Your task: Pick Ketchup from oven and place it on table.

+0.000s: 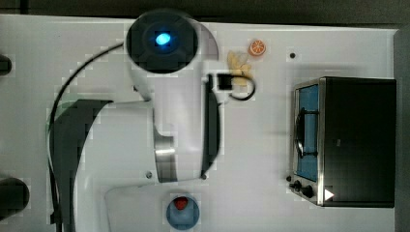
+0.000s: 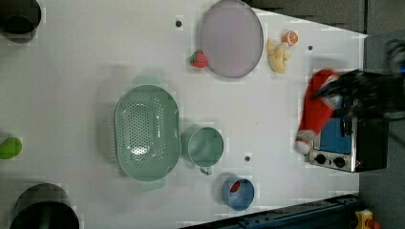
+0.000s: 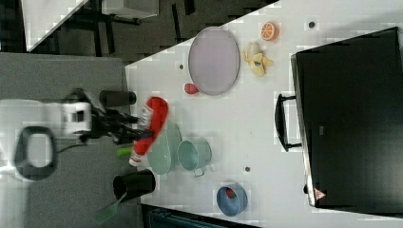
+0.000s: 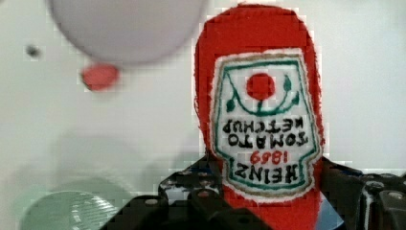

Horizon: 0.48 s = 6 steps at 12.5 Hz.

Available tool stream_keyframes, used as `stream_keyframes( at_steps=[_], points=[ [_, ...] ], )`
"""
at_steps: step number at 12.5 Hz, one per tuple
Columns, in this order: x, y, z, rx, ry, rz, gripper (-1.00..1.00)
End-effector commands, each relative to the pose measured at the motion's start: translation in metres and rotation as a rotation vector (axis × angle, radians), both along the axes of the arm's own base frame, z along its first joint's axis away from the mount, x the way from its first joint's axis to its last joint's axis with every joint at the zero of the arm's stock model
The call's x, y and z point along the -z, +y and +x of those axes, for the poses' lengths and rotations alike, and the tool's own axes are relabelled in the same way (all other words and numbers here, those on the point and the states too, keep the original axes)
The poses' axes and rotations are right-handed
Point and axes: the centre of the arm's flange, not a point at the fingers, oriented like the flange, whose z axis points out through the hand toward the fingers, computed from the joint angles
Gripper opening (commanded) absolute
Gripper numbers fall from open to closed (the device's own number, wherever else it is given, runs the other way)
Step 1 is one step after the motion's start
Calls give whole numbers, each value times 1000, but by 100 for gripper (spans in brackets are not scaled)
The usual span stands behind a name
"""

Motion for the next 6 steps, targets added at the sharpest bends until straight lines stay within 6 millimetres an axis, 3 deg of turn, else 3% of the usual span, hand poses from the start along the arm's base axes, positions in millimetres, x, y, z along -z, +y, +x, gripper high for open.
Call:
stream_keyframes(
  at_steps=[1,4,6],
  points=[
    [76,-63,-5,238,1,-51,29],
    [168,-71,-22,254,-2,-64,29],
    [216,-73,-25,257,-18,-73,29]
  ],
)
